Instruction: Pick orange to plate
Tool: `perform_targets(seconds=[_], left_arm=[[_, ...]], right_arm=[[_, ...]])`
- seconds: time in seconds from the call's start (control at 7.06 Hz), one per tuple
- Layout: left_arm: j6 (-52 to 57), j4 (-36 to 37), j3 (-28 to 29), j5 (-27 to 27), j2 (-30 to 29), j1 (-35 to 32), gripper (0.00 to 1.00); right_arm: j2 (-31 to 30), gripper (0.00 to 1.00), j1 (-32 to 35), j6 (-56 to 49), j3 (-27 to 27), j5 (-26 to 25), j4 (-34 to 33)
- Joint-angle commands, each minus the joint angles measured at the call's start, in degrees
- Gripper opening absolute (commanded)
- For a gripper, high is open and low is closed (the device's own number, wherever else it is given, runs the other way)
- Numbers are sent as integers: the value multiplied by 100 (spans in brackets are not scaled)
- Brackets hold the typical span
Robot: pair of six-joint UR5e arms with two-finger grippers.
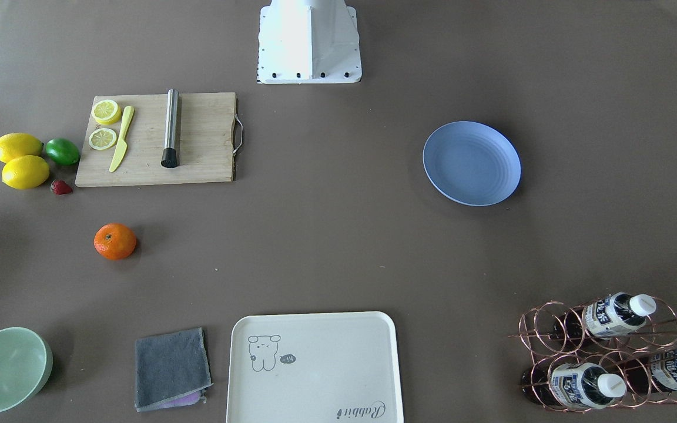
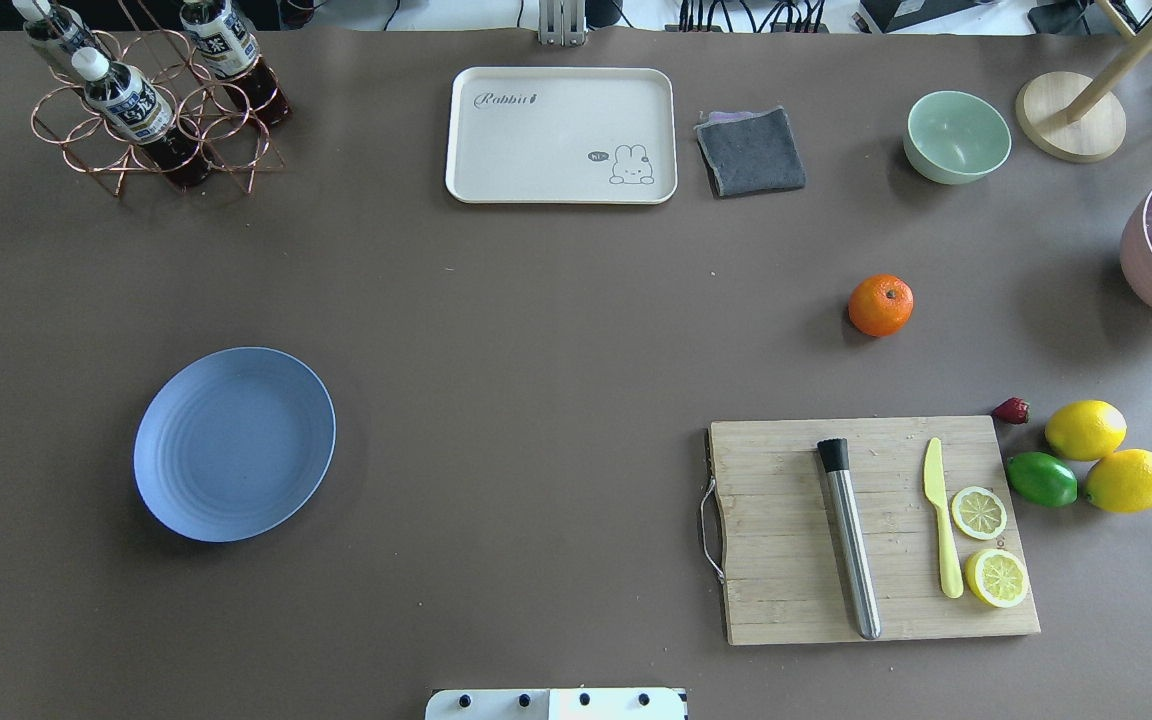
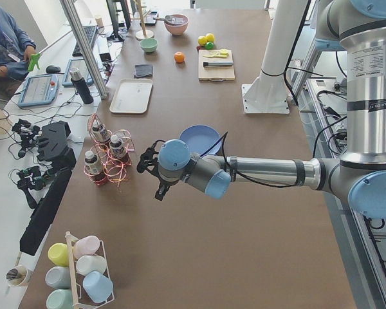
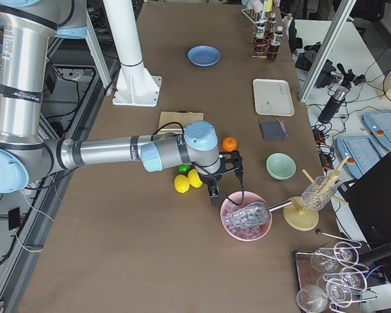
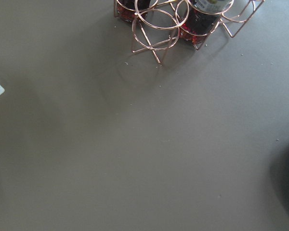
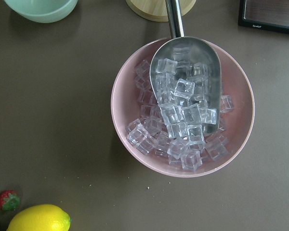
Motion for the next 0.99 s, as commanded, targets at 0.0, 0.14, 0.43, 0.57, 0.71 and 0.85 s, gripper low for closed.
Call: perform_targets(seconds=[0.0, 0.14, 0.43, 0.57, 0.71, 0.85], left_arm=[[-2412, -1571, -4, 740, 298, 1194, 99], [-3372, -1943, -13, 1067, 325, 1896, 96], [-4607, -2542, -13, 1552, 256, 2875, 96], [-5048, -2806, -13, 1867, 177, 3358, 96], [-5470, -2826, -22, 2131, 46, 3658, 96], [-5543, -2826, -22, 2508, 36, 3966, 96]], right_arm=[[49, 99, -740, 1521, 377, -289, 37], [223, 98, -1135, 2243, 378, -536, 37], [488, 98, -1978, 3247, 326, -897, 472], [576, 99, -2157, 3452, 186, -951, 816], [594, 99, -2211, 3454, 141, -960, 819], [594, 99, -2229, 3454, 141, -960, 819]])
